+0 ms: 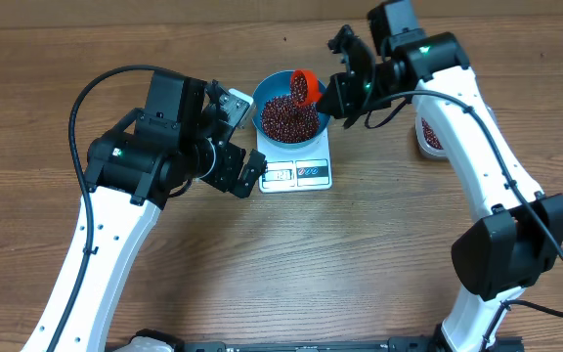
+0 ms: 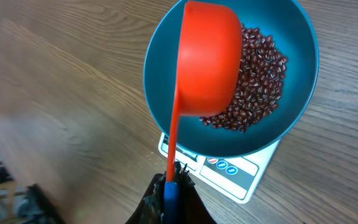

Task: Scoop item into bowl and weigh 150g on scale
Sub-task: 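Tip the scoop to pour beans into the blue bowl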

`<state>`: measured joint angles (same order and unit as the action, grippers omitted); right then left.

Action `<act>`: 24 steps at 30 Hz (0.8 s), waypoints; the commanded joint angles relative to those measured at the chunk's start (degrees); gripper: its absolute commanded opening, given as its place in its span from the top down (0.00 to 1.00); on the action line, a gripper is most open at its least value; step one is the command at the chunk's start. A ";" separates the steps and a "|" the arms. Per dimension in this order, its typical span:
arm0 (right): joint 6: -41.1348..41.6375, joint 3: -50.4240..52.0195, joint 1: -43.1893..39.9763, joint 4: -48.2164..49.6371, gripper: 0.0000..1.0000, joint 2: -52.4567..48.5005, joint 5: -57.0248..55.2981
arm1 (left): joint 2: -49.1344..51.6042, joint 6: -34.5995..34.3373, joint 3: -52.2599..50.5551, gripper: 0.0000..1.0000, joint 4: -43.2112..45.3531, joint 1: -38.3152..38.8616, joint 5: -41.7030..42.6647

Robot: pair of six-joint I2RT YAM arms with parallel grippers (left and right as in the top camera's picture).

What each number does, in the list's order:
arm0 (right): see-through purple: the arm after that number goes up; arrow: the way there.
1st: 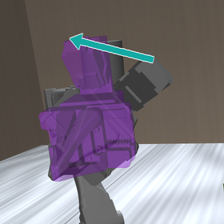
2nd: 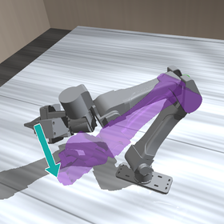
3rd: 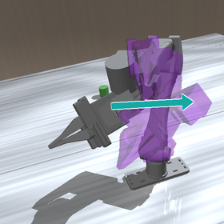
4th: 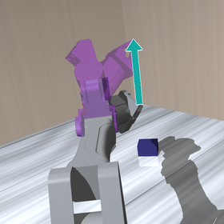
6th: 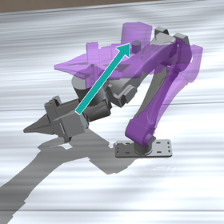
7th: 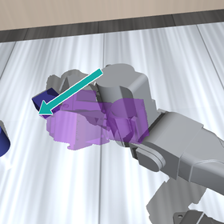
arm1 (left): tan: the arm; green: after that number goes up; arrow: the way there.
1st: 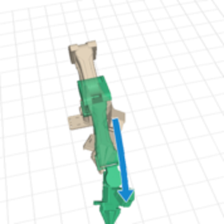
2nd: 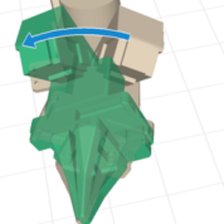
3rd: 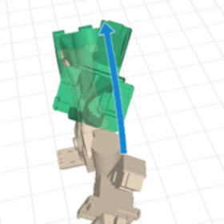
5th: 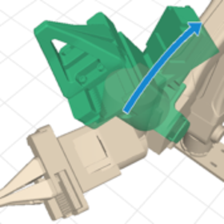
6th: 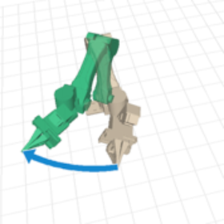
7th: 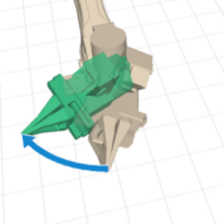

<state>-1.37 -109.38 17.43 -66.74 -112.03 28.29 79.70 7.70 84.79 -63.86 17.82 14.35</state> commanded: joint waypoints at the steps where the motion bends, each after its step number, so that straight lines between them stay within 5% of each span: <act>1: 1.01 -2.84 1.46 0.11 0.96 2.43 -5.99 | -0.31 1.07 1.09 0.00 0.02 0.20 0.48; 24: 0.96 -3.63 2.12 -0.28 0.96 4.44 -12.44 | -0.31 1.07 1.09 0.01 0.02 0.20 0.48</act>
<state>-0.60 -111.00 19.49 -67.13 -110.78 17.93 79.70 7.70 84.79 -63.86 17.82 14.35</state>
